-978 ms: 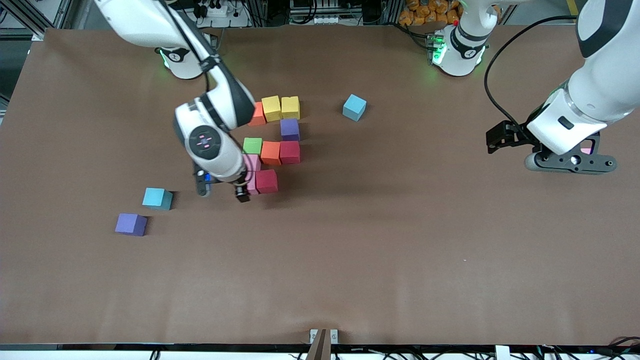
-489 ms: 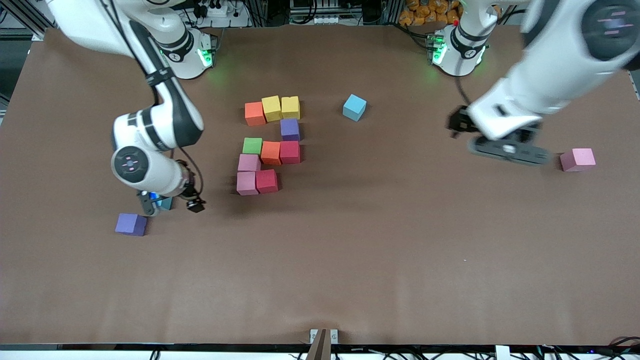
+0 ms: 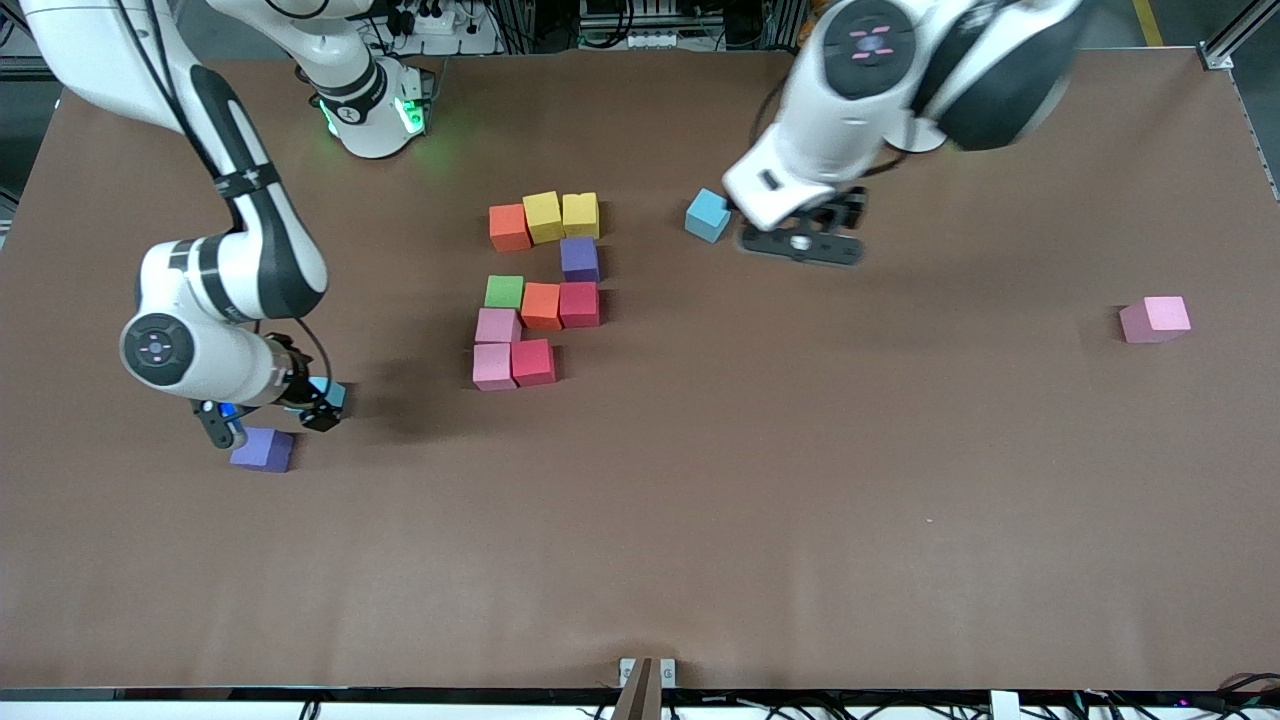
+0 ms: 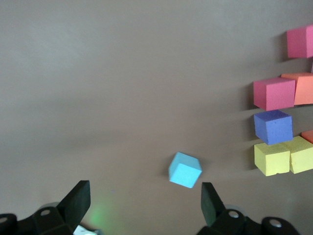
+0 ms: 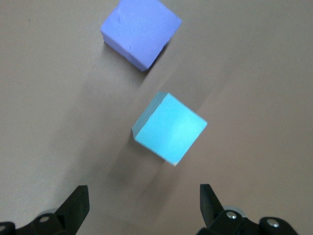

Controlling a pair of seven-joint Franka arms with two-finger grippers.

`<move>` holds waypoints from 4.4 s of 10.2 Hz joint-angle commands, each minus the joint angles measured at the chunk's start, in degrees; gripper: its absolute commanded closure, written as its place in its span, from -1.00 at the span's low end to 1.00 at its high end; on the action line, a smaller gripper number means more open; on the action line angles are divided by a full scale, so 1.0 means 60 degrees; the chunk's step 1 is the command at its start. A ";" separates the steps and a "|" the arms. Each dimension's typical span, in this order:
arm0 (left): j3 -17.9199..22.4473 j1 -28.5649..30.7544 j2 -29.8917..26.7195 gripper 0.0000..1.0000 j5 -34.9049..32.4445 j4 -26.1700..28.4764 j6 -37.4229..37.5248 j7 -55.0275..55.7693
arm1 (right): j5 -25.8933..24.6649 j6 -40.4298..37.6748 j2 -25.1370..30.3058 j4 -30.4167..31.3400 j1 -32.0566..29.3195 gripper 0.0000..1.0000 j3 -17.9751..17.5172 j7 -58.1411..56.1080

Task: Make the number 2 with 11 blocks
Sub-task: 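Withdraw the right gripper while the left gripper reaches the cyan cube, then lower the open left gripper around the cyan cube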

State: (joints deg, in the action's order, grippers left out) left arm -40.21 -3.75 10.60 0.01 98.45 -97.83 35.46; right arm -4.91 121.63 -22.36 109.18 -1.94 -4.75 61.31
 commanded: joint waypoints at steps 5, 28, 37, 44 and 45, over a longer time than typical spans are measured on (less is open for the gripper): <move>-0.1325 -0.0193 -0.0346 -1.00 -0.0016 0.2779 -0.2311 0.2915 | -0.0222 0.0353 0.0167 0.0187 -0.0615 -1.00 -0.0204 -0.1367; -0.4145 0.1539 0.0839 -1.00 -0.2756 0.5461 -0.5711 -0.0695 | 0.1580 -0.2927 0.3097 -0.0969 0.1157 -1.00 0.1566 -1.0391; -0.5750 0.3628 0.0782 -1.00 -0.3107 0.7102 -0.7937 -0.1311 | 0.0950 -0.4258 0.3420 -0.3237 0.1466 -1.00 0.1803 -1.0409; -0.5721 0.3599 0.0767 -1.00 -0.3107 0.5658 -0.6233 -0.1384 | 0.0891 -0.5214 0.3405 -0.4149 0.0574 -1.00 0.1628 -1.0438; -0.5692 0.3570 0.0796 -1.00 -0.3049 0.5144 -0.5426 -0.1500 | 0.0877 -0.5199 0.3390 -0.4149 0.0616 -1.00 0.1685 -1.0423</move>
State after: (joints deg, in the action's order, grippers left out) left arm -73.97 17.44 16.14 -18.10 133.66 -136.41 28.03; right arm 0.84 91.27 -1.72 85.16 2.61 6.02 -0.73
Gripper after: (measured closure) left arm 0.000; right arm 0.000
